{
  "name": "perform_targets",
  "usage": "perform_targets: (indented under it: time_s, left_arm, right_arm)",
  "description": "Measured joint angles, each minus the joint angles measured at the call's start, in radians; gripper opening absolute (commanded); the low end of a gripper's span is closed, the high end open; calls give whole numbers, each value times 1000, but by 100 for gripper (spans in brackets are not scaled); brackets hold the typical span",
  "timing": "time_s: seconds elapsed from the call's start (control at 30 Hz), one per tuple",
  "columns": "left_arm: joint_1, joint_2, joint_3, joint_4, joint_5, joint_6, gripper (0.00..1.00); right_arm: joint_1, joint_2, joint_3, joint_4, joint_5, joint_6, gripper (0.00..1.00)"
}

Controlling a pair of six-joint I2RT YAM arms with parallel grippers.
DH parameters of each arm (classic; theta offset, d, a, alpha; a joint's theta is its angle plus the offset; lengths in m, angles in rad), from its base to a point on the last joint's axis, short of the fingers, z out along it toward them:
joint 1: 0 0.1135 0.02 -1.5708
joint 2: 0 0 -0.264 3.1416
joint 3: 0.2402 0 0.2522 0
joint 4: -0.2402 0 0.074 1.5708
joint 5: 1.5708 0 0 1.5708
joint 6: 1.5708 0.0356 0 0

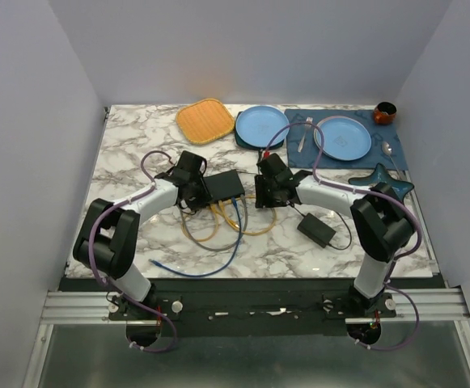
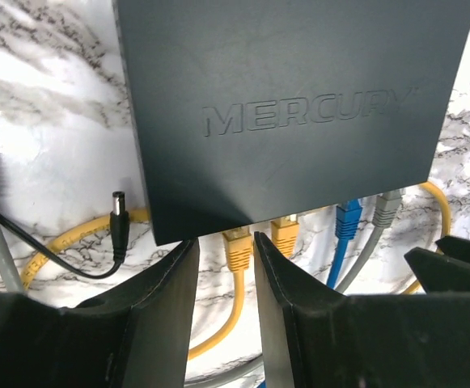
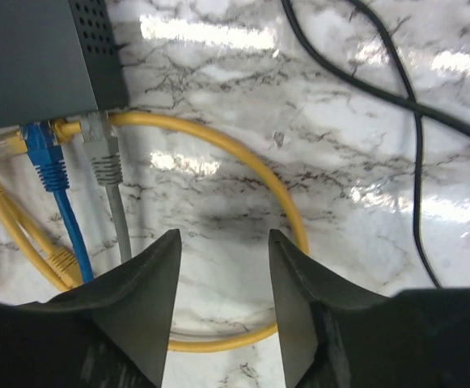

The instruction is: Pull the plug from the switch port

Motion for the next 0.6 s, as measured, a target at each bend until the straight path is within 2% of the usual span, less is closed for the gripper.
perform_targets:
  time_s: [0.3,0.5,0.53,0.6]
  left_arm:
    - [6,4,11,-9,3,25,45]
    - [19,28,11,-7,39,33,45]
    - [20,33,11,-7,45,33,45]
    - [21,36,11,-7,53,34,45]
  right_arm:
    - [0,38,68,-50,129,-33,57]
    - [0,94,86,-71,147,-55,34]
    - [0,94,86,-69,145,-58,26]
    - [0,93,84,-69,140,-55,16]
